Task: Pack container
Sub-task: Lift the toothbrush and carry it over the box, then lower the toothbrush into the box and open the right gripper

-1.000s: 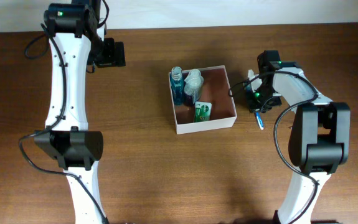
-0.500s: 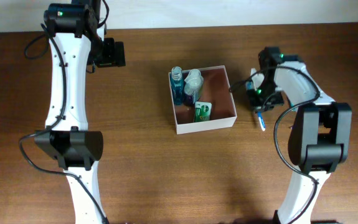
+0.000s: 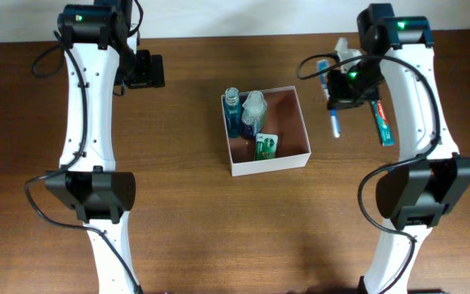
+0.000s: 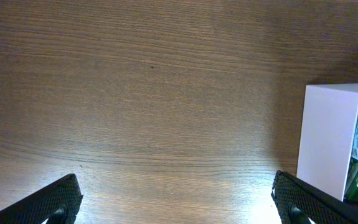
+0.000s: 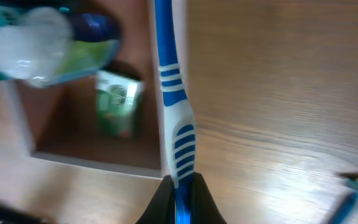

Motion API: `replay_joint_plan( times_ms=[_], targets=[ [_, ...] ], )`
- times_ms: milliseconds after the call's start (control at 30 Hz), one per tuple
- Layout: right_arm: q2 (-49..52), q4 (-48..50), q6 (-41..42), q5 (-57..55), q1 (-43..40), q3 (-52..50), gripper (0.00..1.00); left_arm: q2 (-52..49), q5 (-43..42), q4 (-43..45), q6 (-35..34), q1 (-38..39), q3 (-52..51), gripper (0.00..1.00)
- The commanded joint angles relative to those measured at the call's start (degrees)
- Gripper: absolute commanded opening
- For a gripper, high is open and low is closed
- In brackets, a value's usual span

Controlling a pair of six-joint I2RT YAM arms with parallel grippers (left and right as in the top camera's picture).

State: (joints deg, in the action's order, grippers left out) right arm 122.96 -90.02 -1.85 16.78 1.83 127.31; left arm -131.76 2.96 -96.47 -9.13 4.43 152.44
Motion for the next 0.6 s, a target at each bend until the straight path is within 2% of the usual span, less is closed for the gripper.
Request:
replay_joint_plan(
  times_ms=[0, 67, 133, 300, 567],
  targets=[
    [-0.33, 0.87, 5.79, 5.09, 3.69, -0.35, 0.04, 1.77, -0.42, -0.04, -0.50, -0.09, -0.15, 0.99],
    [-0.33, 1.60, 9.49, 5.03, 5.09, -0.68, 0.04, 1.77, -0.42, -0.04, -0.50, -0.09, -0.15, 0.99],
    [-0.33, 2.40, 18.84, 2.54, 6.56, -0.76, 0.04, 1.77, -0.42, -0.04, -0.50, -0.09, -0.15, 0.99],
    [-0.33, 1.57, 34.05, 0.11, 6.91, -0.76, 0.04, 1.77, -0.42, -0.04, -0.50, -0.09, -0.15, 0.99],
    [-0.33, 1.14, 40.96, -1.57, 9.16, -0.76, 0.04, 1.75, -0.42, -0.04, -0.50, -0.09, -0.15, 0.99]
  ],
)
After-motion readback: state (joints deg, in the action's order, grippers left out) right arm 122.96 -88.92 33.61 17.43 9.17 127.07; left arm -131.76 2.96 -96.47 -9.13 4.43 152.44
